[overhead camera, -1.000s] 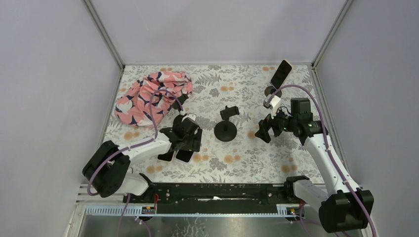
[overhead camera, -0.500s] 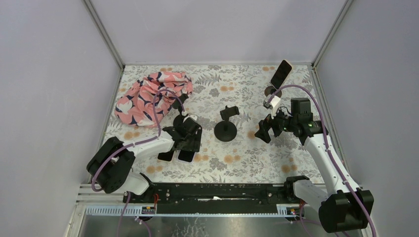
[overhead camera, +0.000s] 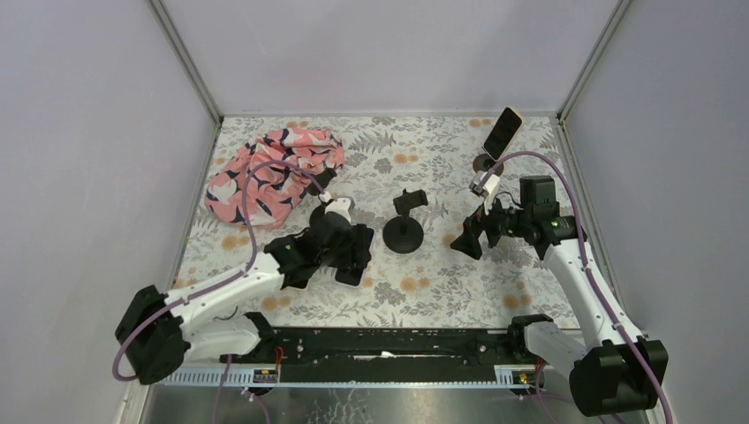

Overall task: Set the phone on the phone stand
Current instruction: Pick up the phone at the center of the board.

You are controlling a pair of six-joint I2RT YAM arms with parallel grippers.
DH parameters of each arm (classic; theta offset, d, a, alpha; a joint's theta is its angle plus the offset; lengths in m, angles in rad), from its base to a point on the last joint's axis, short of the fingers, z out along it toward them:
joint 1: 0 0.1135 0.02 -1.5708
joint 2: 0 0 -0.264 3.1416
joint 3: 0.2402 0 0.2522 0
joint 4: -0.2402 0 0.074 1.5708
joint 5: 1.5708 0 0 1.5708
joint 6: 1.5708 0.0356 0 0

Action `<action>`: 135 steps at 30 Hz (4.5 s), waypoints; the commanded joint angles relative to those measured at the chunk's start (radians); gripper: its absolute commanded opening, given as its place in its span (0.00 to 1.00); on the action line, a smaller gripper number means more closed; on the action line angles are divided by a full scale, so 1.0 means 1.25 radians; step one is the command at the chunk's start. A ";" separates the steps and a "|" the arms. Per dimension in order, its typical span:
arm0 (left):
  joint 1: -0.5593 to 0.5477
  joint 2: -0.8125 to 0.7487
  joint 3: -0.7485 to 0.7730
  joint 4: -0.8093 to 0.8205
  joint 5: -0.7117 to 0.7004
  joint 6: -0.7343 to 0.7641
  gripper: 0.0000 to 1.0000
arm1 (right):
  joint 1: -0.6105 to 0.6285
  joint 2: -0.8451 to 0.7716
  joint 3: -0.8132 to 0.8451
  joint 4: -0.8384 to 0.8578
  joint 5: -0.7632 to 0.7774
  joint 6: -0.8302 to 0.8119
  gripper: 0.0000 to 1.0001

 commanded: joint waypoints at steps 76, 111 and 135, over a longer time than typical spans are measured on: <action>-0.256 -0.364 -0.296 0.793 0.023 -0.032 0.99 | 0.159 0.063 0.008 -0.084 -0.431 -0.037 0.00; -0.060 -0.060 -0.027 0.876 0.454 -0.023 0.00 | 0.156 0.082 0.107 -0.222 -0.508 -0.159 0.64; 0.282 0.285 0.558 0.423 1.010 0.187 0.00 | -0.032 0.105 0.151 0.153 -0.178 0.101 1.00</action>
